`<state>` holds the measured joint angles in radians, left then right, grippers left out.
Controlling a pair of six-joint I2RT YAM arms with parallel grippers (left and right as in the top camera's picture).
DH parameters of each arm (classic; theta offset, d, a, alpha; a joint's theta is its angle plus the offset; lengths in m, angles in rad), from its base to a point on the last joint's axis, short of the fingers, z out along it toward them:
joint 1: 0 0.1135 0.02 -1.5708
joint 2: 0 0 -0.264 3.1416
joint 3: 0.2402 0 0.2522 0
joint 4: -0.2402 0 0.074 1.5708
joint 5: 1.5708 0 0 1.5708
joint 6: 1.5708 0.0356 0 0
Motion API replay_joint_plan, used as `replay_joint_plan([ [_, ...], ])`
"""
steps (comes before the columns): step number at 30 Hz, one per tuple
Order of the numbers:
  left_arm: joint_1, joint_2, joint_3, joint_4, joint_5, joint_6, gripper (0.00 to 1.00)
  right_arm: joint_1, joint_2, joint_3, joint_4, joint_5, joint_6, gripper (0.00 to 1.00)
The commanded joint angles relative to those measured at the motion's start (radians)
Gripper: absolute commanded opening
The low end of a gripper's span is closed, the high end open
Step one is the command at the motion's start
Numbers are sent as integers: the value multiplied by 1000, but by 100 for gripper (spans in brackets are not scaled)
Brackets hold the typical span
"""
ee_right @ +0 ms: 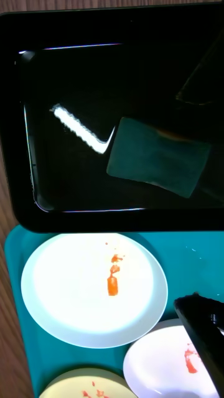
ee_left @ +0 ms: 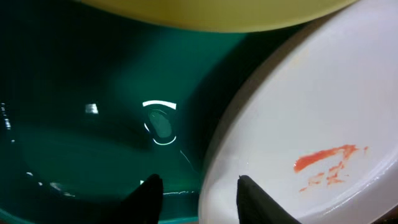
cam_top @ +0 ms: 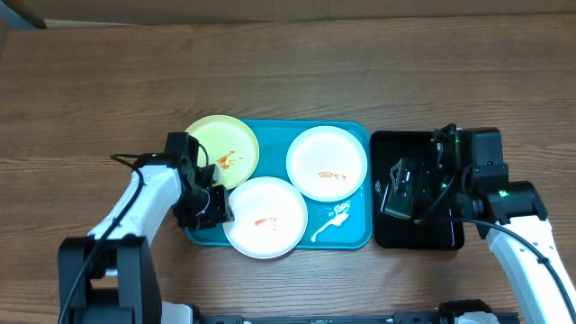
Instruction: Clean dirty plates on tray and stack at the side
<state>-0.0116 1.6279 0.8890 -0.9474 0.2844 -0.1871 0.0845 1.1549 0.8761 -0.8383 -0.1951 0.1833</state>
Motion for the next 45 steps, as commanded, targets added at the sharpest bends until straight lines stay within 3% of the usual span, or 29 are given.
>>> replay_joint_plan([
  [1, -2, 35, 21, 3, -2, -2, 28, -6, 2, 28, 7, -5, 3, 100],
  [4, -2, 40, 22, 3, -3, -1, 13, -6, 2, 28, 7, -5, 3, 100],
  [11, -2, 40, 24, 13, -3, -2, 4, -6, 2, 28, 10, -5, 3, 100],
  [18, -2, 40, 26, 29, -2, -20, 4, -6, 9, 27, 26, -5, 4, 98],
  [24, -2, 40, 26, 40, 5, -29, 4, 14, 108, 27, 32, -9, 15, 70],
  [37, -2, 40, 26, 44, 5, -31, 4, 36, 329, 27, 10, 32, 165, 68],
  [45, -2, 40, 26, 45, 5, -31, 5, 40, 348, 26, 13, 45, 193, 63],
])
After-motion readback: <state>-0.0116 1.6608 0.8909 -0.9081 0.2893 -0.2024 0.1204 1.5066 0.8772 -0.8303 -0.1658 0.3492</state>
